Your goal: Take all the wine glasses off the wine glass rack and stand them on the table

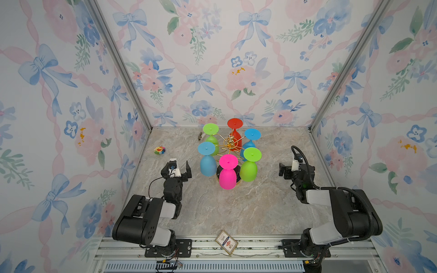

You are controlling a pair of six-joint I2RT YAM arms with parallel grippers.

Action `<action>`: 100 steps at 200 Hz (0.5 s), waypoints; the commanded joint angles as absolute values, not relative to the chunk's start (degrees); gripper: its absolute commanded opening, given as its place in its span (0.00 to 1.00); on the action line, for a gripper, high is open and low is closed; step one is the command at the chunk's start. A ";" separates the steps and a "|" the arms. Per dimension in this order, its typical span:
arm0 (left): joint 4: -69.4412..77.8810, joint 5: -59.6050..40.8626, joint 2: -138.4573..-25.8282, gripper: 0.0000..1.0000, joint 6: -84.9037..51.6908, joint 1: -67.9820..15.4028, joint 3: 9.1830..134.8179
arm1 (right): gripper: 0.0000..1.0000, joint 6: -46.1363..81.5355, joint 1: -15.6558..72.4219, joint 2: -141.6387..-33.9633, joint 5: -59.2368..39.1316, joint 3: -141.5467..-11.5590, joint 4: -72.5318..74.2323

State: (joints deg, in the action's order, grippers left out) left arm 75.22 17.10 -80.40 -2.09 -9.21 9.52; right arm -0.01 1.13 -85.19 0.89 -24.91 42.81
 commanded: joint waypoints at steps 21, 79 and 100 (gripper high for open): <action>66.77 22.83 -70.90 0.98 -2.30 -11.24 9.09 | 0.97 0.87 2.28 -79.77 4.45 -30.21 29.71; 38.11 23.09 -63.15 0.98 -9.68 -13.21 21.36 | 0.97 5.30 3.96 -73.61 7.90 -40.38 7.16; 29.72 22.93 -62.07 0.98 -11.95 -14.85 25.75 | 0.97 7.49 3.81 -70.40 7.16 -43.64 -0.45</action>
State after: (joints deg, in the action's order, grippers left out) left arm 44.29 23.18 -63.64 -7.55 -13.32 21.23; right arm 3.60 3.49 -74.37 6.07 -39.42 13.08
